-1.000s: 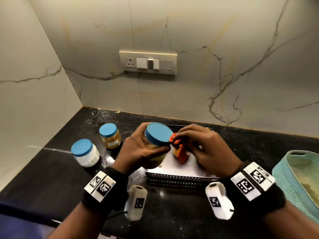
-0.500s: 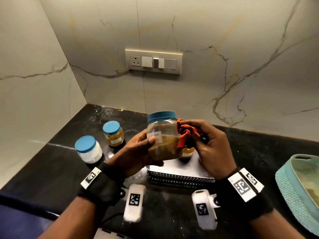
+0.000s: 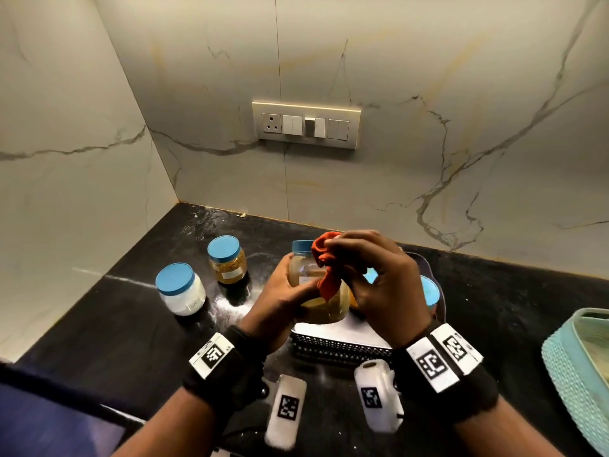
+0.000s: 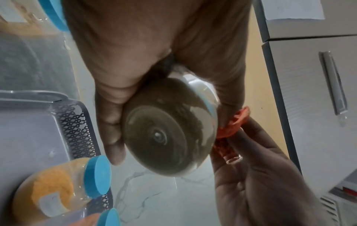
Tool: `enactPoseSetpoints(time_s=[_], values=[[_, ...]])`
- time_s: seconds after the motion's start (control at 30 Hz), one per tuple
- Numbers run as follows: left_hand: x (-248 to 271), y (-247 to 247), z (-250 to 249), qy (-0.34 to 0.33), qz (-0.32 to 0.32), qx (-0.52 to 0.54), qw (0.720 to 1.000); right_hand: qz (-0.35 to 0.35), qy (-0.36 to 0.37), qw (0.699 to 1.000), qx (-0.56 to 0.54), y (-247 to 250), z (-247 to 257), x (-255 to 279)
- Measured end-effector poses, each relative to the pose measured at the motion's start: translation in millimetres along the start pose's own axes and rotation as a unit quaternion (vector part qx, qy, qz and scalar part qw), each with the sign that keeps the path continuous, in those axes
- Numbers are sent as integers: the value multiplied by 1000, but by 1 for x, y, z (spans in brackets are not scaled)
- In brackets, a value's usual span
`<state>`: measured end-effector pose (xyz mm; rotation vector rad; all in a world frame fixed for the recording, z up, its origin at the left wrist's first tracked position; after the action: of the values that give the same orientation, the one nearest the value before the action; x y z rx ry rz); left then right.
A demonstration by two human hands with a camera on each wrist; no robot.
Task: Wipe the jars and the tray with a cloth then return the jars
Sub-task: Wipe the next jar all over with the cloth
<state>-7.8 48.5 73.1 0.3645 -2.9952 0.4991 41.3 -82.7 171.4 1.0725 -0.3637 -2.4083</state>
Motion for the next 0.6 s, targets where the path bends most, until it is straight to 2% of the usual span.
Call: enactPoseSetpoints(time_s=[0.1, 0.2, 0.4, 0.5, 0.6], values=[[3, -5, 1, 4, 13, 12, 1000, 23, 39, 995, 85, -8, 3, -4], [3, -1, 2, -11, -2, 18, 1000, 56, 54, 993, 93, -13, 4, -6], [0, 17, -9, -6, -30, 34, 999, 124, 109, 975, 146, -30, 16, 35], [1, 14, -14, -27, -10, -4, 1000, 79, 95, 988, 97, -21, 6, 14], [1, 11, -19, -35, -23, -15, 999, 34, 68, 995, 62, -13, -2, -18]])
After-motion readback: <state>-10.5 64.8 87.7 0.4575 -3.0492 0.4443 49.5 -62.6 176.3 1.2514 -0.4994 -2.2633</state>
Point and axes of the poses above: each hand's wrist, its own x-axis away from the middle knuckle, its own y-axis out of the back of the hand, z = x × y, the point moved 8 cm from there along -x, towards the middle knuckle, and after that the axes turned 2 degrees about -x, right-handed, at the moved point
